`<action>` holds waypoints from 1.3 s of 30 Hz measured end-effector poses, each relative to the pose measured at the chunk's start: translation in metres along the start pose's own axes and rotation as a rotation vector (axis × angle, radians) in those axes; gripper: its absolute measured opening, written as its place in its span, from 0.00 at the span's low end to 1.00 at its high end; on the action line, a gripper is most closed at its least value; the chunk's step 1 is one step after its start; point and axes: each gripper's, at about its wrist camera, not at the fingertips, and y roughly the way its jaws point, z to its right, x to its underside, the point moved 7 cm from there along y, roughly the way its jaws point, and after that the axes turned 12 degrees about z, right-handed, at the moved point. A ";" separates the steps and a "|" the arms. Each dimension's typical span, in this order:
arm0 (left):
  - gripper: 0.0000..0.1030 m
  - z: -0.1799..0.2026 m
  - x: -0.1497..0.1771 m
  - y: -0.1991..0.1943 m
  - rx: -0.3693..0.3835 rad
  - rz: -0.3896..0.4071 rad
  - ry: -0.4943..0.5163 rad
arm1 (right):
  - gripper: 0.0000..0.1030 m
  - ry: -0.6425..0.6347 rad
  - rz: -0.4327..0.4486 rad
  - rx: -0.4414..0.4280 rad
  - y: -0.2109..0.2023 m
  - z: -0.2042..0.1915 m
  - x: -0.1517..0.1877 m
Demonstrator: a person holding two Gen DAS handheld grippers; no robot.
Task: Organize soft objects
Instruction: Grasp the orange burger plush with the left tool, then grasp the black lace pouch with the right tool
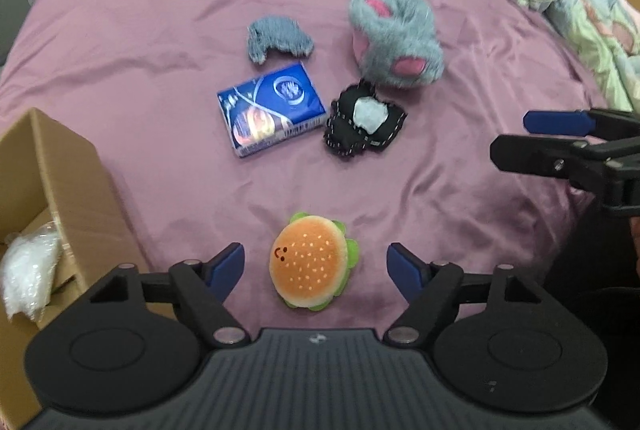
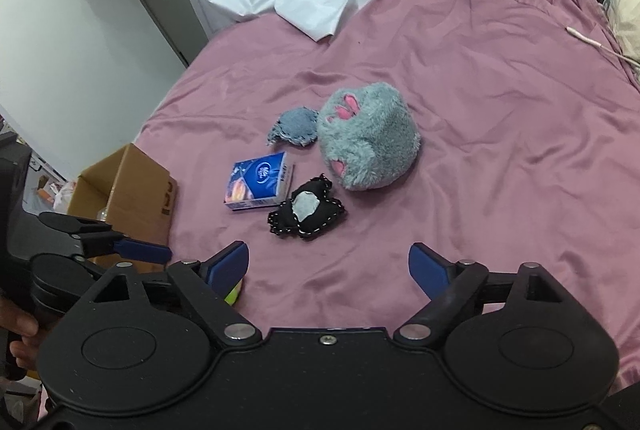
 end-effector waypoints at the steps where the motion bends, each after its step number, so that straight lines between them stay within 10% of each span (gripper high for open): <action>1: 0.72 0.001 0.001 0.005 0.001 -0.014 0.002 | 0.82 0.000 -0.004 0.001 0.003 0.000 0.000; 15: 0.41 -0.010 0.012 0.040 -0.019 -0.084 -0.079 | 0.81 -0.022 -0.042 0.014 0.038 -0.009 0.001; 31: 0.38 -0.031 0.001 -0.008 -0.034 0.032 -0.146 | 0.74 0.001 -0.052 0.045 0.073 -0.014 0.006; 35: 0.38 -0.035 0.000 -0.018 -0.034 0.063 -0.169 | 0.62 0.003 -0.051 0.052 0.085 -0.018 0.006; 39: 0.38 -0.037 -0.003 -0.024 -0.036 0.088 -0.183 | 0.27 0.022 -0.058 0.087 0.096 -0.013 0.007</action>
